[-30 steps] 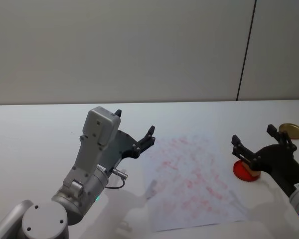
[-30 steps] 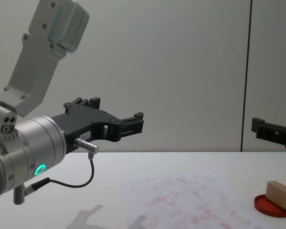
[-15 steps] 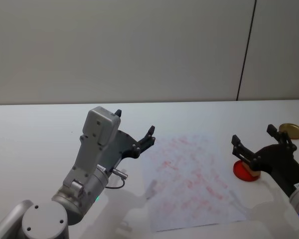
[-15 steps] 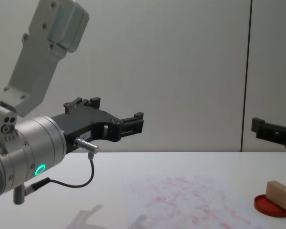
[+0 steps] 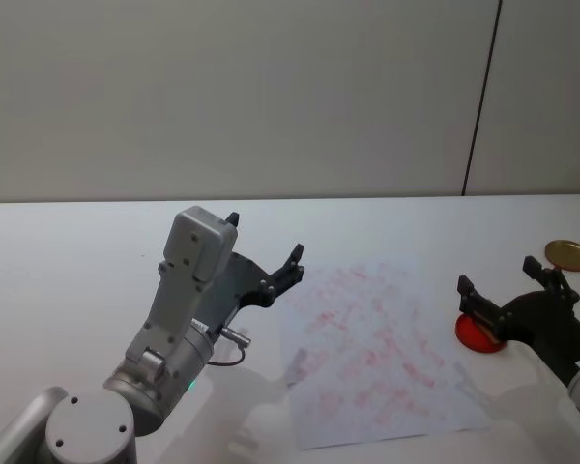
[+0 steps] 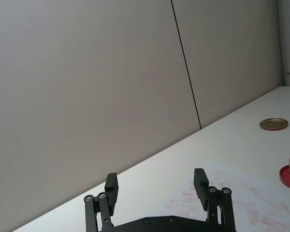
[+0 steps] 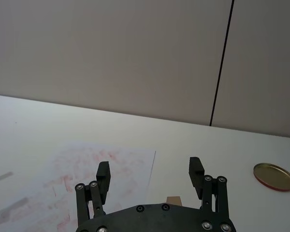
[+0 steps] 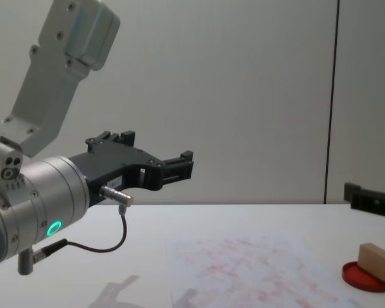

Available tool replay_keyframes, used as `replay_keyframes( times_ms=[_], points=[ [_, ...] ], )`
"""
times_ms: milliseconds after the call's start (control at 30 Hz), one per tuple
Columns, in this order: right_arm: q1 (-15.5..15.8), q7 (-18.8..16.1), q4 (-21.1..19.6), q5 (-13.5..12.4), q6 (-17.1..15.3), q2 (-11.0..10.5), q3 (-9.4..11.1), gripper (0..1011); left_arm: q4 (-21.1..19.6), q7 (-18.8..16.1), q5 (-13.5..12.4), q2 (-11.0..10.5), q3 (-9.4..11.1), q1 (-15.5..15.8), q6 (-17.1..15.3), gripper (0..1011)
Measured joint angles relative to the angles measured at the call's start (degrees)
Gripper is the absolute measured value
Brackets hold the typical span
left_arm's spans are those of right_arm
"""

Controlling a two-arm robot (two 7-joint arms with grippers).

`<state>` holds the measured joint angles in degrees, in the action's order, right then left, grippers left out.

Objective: Use the one hand to pick up the stamp and affix it onto the A4 paper.

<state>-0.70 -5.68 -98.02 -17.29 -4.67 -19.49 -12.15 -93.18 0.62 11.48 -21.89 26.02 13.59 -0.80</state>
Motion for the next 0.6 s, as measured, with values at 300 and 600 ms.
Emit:
replay_keyframes(
  times_ms=[300,600],
  points=[
    [-1.24,-1.2,3.27,0.6,-1.76,-0.17,0.44,1001,0.0,0.0,0.0,0.0,0.0,0.0,0.0,993],
    [-1.85,-2.0,5.38,0.83,-3.13,-0.26,0.71,1001,0.0,0.0,0.0,0.0,0.0,0.0,0.0,993]
  ],
)
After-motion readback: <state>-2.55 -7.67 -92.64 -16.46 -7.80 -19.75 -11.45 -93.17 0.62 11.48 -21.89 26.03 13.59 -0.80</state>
